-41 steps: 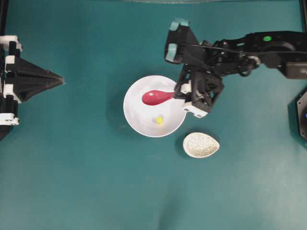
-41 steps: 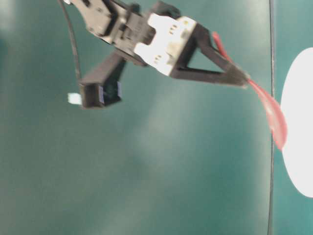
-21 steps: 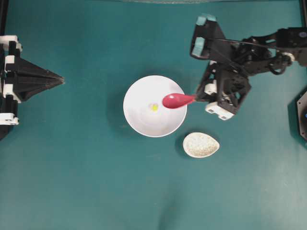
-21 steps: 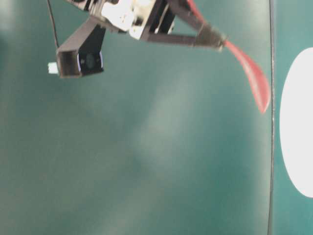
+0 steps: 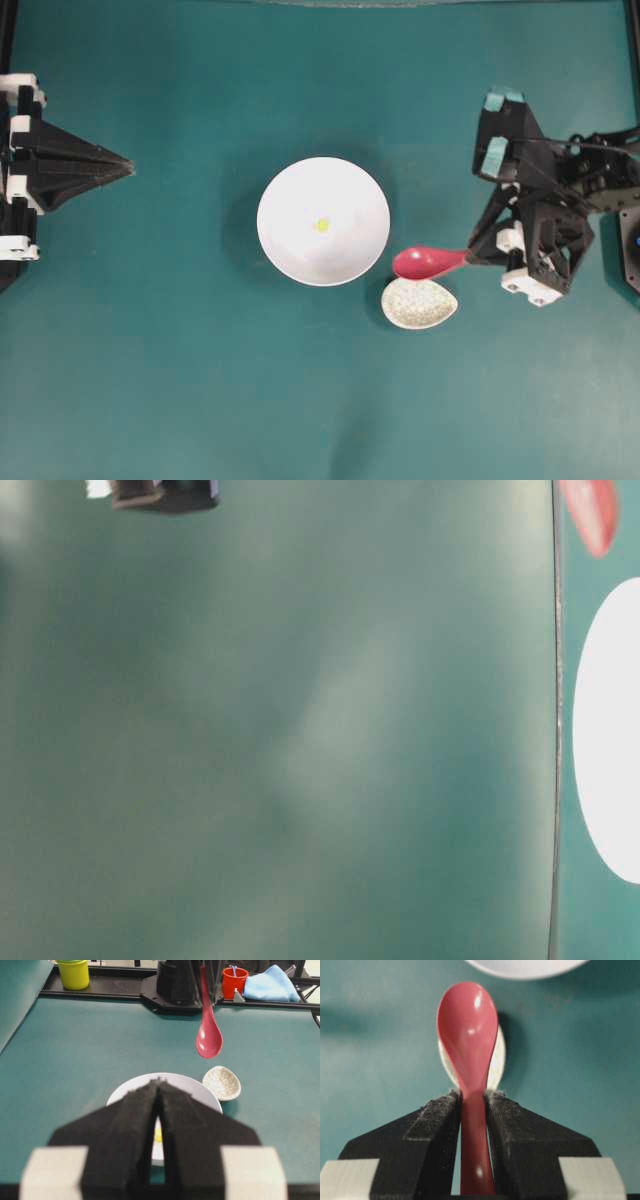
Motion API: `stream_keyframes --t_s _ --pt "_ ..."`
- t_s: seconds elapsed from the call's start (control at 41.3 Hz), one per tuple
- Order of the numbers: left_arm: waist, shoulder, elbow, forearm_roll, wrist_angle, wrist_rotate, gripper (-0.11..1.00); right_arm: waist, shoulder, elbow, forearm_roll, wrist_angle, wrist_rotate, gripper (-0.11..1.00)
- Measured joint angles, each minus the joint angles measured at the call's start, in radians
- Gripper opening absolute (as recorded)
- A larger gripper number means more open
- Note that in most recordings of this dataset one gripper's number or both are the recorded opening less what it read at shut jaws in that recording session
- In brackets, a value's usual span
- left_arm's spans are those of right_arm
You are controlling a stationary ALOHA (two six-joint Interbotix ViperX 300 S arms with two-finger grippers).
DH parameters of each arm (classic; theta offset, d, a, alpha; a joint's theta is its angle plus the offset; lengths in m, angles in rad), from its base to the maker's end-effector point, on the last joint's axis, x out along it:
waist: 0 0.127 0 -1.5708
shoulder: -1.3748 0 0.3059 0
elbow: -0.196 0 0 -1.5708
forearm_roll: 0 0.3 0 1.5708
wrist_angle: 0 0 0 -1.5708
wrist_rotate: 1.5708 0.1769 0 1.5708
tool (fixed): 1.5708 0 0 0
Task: Scoop the yellow hexagonal prism block from the bowl with a spoon using the right arm.
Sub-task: 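Lift the spoon out and carry it back toward the dish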
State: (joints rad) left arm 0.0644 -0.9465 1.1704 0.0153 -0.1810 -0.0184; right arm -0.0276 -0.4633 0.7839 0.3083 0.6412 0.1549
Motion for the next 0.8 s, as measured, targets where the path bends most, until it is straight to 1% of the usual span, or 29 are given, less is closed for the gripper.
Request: stream_keyframes --t_s 0.121,0.266,0.411,0.557,0.799 --pt "0.000 0.000 0.000 0.000 0.000 -0.005 0.00 0.035 -0.003 0.071 0.000 -0.071 0.031 0.24" --pt "0.000 -0.002 -0.005 0.000 -0.002 -0.018 0.00 0.081 0.002 0.144 0.000 -0.195 0.032 0.24" --pt "-0.002 -0.002 -0.006 0.000 0.000 -0.020 0.00 0.114 0.017 0.184 0.003 -0.295 0.034 0.24" --pt "0.000 0.000 -0.006 0.000 0.000 -0.020 0.00 0.127 0.044 0.195 0.005 -0.327 0.034 0.24" --pt "0.000 0.000 -0.006 0.000 0.000 -0.020 0.00 0.153 0.120 0.195 0.006 -0.331 0.034 0.24"
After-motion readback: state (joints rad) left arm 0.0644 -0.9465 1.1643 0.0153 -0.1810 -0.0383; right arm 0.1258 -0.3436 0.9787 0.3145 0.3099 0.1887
